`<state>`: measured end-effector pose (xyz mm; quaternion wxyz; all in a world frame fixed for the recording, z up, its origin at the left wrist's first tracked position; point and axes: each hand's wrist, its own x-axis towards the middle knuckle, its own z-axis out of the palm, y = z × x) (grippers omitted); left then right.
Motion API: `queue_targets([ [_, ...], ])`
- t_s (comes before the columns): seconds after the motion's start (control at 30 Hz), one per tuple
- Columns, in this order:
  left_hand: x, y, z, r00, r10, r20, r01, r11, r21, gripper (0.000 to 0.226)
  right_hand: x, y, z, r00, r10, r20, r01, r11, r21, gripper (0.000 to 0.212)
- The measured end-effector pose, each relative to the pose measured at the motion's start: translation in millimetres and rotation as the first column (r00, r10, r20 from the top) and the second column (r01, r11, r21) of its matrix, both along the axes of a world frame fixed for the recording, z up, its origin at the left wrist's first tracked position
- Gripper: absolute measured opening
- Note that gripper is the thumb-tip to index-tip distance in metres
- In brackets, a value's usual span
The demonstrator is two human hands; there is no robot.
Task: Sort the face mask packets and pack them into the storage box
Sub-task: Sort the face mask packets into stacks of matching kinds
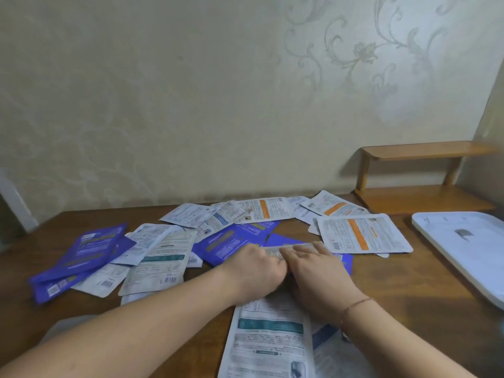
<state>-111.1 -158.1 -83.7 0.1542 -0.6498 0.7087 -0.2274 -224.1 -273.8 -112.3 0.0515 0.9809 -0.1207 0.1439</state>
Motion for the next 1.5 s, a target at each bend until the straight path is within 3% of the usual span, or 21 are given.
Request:
queue_targets([
  [0.07, 0.7, 10.0, -7.0, 0.983, -0.144, -0.113, 0.125, 0.979, -0.159, 0.017, 1.1, 3.8, -2.5, 0.999, -0.009, -0.049, 0.011, 0.999, 0.043, 0.031],
  [0.1, 2.0, 14.7, -7.1, 0.966, -0.142, -0.217, 0.099, 0.975, -0.197, 0.020, -1.3, 3.9, -1.7, 0.999, 0.006, -0.036, -0.004, 0.999, 0.043, 0.028],
  [0.17, 1.7, 26.3, 2.3, 0.879, 0.006, -0.477, -0.067, 0.991, -0.112, 0.038, -11.9, 2.1, 0.4, 0.999, 0.030, -0.023, -0.029, 0.999, 0.042, 0.030],
  [0.23, 9.8, 36.4, 9.6, 0.737, 0.152, -0.659, -0.223, 0.974, -0.024, 0.073, -30.0, 0.2, 5.8, 0.999, 0.031, 0.031, -0.033, 0.997, 0.072, 0.038],
  [0.33, 15.3, 50.1, 14.7, 0.556, 0.216, -0.803, -0.311, 0.950, 0.040, 0.087, -59.4, 6.1, 18.2, 0.954, 0.082, 0.289, -0.187, 0.915, 0.356, 0.051],
  [0.37, 12.2, 53.0, 17.6, 0.499, 0.215, -0.840, -0.318, 0.947, 0.054, 0.081, -68.4, 11.2, 22.7, 0.919, 0.100, 0.382, -0.302, 0.801, 0.516, 0.050],
  [0.4, 8.1, 55.5, 19.5, 0.418, 0.217, -0.882, -0.316, 0.945, 0.083, 0.069, -76.3, 17.5, 27.9, 0.876, 0.098, 0.472, -0.428, 0.609, 0.668, 0.042],
  [0.43, 1.2, 56.8, 23.4, 0.282, 0.213, -0.936, -0.289, 0.949, 0.129, 0.051, -83.0, 23.6, 34.4, 0.831, 0.071, 0.552, -0.538, 0.357, 0.763, 0.023],
  [0.47, -4.6, 57.1, 25.7, 0.122, 0.202, -0.972, -0.232, 0.958, 0.170, 0.032, -87.5, 27.2, 38.2, 0.804, 0.011, 0.595, -0.589, 0.160, 0.792, 0.019],
  [0.5, -11.3, 58.0, 27.8, 0.007, 0.185, -0.983, -0.165, 0.969, 0.182, 0.022, -90.9, 32.3, 42.7, 0.800, -0.043, 0.598, -0.598, 0.009, 0.801, 0.032],
  [0.57, -23.4, 63.0, 28.0, -0.116, 0.186, -0.976, -0.054, 0.980, 0.193, 0.015, -94.5, 39.5, 49.4, 0.803, -0.139, 0.580, -0.595, -0.137, 0.792, 0.028],
  [0.63, -35.2, 71.4, 29.9, -0.196, 0.248, -0.949, 0.030, 0.969, 0.247, 0.012, -96.6, 46.9, 61.5, 0.824, -0.206, 0.527, -0.561, -0.178, 0.808, 0.027],
  [0.73, -54.5, 95.4, 37.5, -0.241, 0.280, -0.929, 0.037, 0.959, 0.280, 0.017, -98.1, 49.6, 82.8, 0.796, -0.326, 0.510, -0.566, -0.105, 0.817, 0.022],
  [0.83, -74.4, 142.5, 51.6, -0.455, 0.108, -0.884, -0.195, 0.956, 0.217, 0.041, -87.3, 55.3, 98.1, 0.816, -0.374, 0.440, -0.453, 0.059, 0.890, 0.029],
  [0.87, -77.6, 163.8, 54.8, -0.481, 0.023, -0.876, -0.299, 0.935, 0.188, 0.052, -78.2, 62.0, 97.8, 0.843, -0.353, 0.406, -0.401, 0.090, 0.912, 0.033],
  [0.97, -79.9, 233.3, 62.1, -0.410, -0.122, -0.904, -0.519, 0.846, 0.121, 0.067, -39.1, 105.3, 93.7, 0.917, -0.221, 0.332, -0.323, 0.075, 0.943, 0.036],
  [1.07, -73.1, 301.5, 57.3, -0.284, -0.213, -0.935, -0.703, 0.709, 0.052, 0.052, 6.4, 159.6, 88.6, 0.946, -0.103, 0.307, -0.292, 0.138, 0.946, 0.018],
  [1.17, -61.7, 355.3, 33.9, -0.045, -0.118, -0.992, -0.833, 0.552, -0.028, 0.042, 51.0, 211.2, 81.9, 0.963, -0.002, 0.270, -0.264, 0.210, 0.941, 0.018],
  [1.27, -50.2, 385.1, 5.6, 0.115, -0.012, -0.993, -0.891, 0.441, -0.108, 0.031, 82.5, 241.3, 66.9, 0.977, 0.069, 0.201, -0.212, 0.396, 0.893, 0.030],
  [1.4, -43.1, 391.8, -19.8, 0.213, 0.109, -0.971, -0.887, 0.437, -0.146, 0.030, 97.3, 245.0, 48.8, 0.989, 0.078, 0.125, -0.147, 0.599, 0.788, 0.031],
  [1.5, -39.4, 391.3, -30.7, 0.312, 0.133, -0.941, -0.842, 0.497, -0.209, 0.029, 98.0, 239.7, 43.3, 0.987, 0.079, 0.137, -0.155, 0.656, 0.739, 0.027],
])
